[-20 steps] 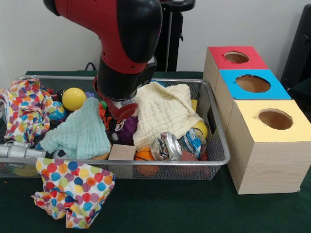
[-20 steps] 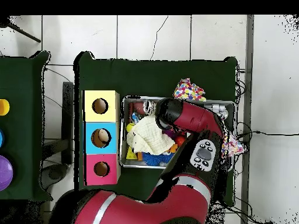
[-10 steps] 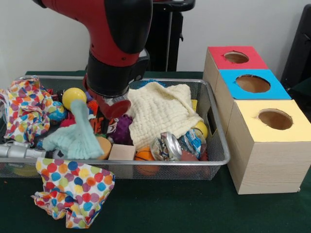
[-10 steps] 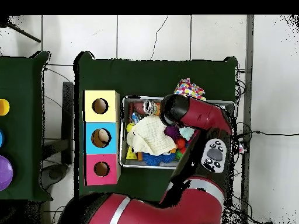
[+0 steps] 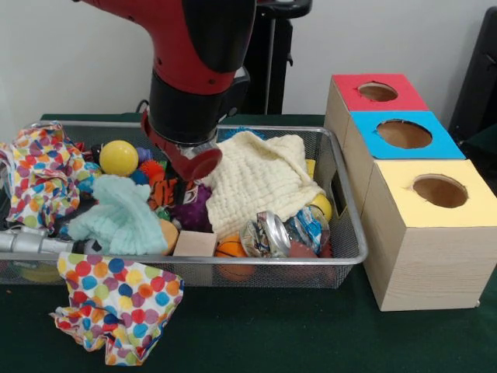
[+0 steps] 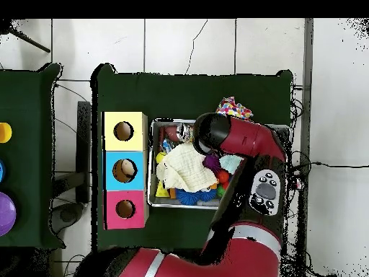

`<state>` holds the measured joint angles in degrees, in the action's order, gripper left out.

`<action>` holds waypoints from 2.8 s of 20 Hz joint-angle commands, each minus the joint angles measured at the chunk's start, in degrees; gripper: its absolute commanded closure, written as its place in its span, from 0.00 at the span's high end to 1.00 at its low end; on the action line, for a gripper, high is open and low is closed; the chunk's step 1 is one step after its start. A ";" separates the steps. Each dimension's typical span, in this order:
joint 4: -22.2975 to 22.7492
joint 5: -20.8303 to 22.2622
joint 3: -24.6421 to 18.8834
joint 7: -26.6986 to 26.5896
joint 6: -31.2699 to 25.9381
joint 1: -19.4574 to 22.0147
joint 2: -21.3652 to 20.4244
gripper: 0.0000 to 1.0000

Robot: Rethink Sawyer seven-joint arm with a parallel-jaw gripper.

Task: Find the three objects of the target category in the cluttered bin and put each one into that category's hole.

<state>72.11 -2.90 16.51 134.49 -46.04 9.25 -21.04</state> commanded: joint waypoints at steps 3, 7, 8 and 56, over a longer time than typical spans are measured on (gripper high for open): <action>6.74 -2.12 -10.70 -5.29 -9.84 1.54 -7.56 0.00; 9.40 -4.05 -10.47 0.07 -14.61 0.52 -10.20 0.00; 9.73 -4.44 -10.31 1.26 -15.80 0.12 -10.68 0.00; 27.22 -18.66 4.82 33.63 -18.67 -25.96 -11.87 0.00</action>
<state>97.89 -17.45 21.05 146.96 -57.59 -15.01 -33.17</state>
